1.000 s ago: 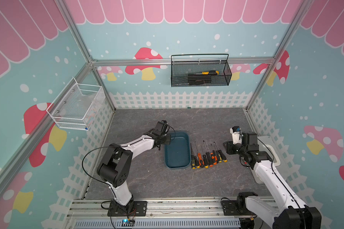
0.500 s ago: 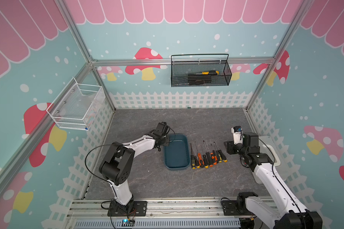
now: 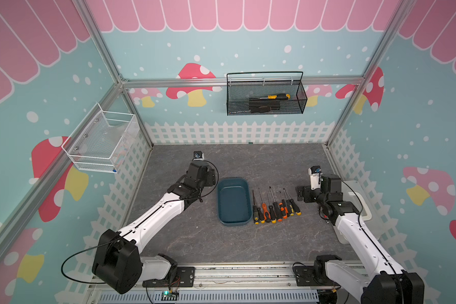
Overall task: Take out the screwdriver from the storage box
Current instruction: Reset both arms
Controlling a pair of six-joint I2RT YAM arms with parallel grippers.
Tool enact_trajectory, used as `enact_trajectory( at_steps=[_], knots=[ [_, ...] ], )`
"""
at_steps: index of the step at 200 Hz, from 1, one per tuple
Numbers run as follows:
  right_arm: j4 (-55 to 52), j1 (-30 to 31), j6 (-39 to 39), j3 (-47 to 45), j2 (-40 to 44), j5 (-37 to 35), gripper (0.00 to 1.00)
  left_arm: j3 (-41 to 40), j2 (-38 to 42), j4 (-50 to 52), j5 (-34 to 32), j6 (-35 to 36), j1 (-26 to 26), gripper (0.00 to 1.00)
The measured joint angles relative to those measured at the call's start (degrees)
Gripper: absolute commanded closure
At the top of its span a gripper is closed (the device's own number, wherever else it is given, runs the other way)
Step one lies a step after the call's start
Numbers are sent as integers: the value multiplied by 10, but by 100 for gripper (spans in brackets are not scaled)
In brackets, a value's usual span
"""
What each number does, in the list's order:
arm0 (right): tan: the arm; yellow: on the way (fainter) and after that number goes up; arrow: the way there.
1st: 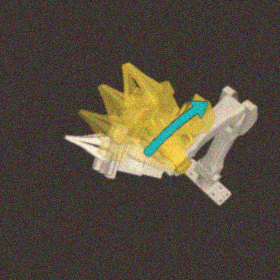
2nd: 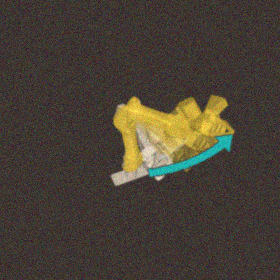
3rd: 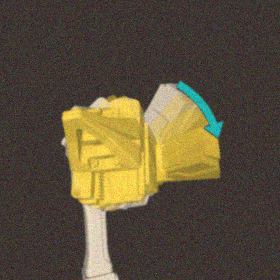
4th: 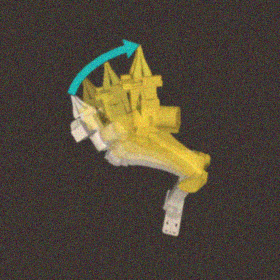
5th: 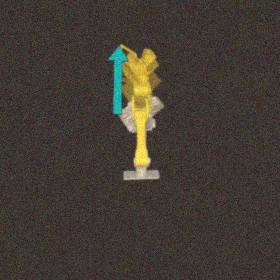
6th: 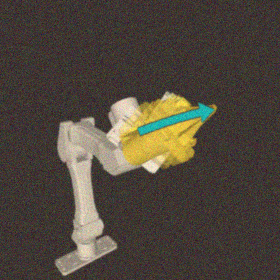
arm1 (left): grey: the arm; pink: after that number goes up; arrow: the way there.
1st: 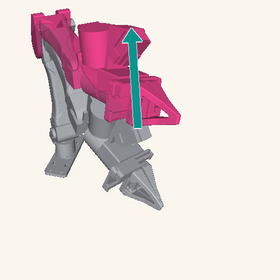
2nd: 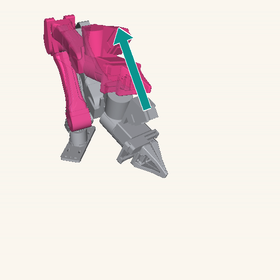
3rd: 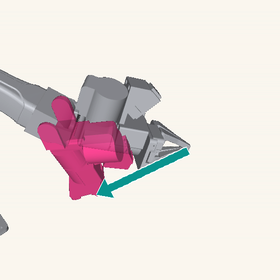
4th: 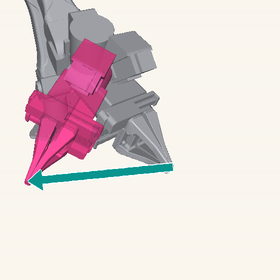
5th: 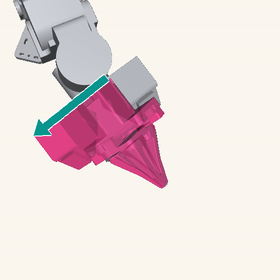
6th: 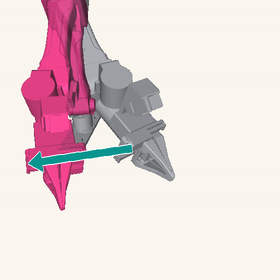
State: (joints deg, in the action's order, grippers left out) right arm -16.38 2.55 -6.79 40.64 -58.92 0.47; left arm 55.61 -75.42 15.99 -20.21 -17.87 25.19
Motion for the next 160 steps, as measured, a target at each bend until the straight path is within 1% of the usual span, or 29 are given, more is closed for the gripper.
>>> enact_trajectory(
  at_steps=[15, 24, 47, 63, 80, 88, 101, 119, 139, 160],
  knots=[
    [17, -2, 4, -4, 0, -18, 1, -29, 19, -3, -46, -16, -10, 8],
    [33, -4, 6, -11, 0, -30, 1, -48, 30, -7, -75, -27, -13, 2],
    [80, -10, 6, -41, -1, -69, 1, -91, 56, -28, -118, -39, -29, 2],
    [123, -23, 8, -65, -10, -70, 1, -116, 66, -62, -132, -39, -55, 2],
    [173, -50, 13, -80, -41, -36, 1, -151, 70, -121, -134, -27, -81, 2],
    [201, -65, 16, -83, -64, -14, 1, -179, 72, -165, -128, -9, -90, 2],
    [257, -84, 25, -92, -101, 29, 1, -229, 75, -247, -114, 23, -95, 2],
    [351, -92, 43, -127, -138, 85, 1, -289, 67, -344, -95, 68, -95, 2],
    [433, -92, 58, -167, -160, 136, 1, -307, 45, -404, -83, 98, -108, 2],
    [499, -92, 73, -172, -196, 181, 1, -307, 31, -461, -82, 124, -122, 1]
  ],
)
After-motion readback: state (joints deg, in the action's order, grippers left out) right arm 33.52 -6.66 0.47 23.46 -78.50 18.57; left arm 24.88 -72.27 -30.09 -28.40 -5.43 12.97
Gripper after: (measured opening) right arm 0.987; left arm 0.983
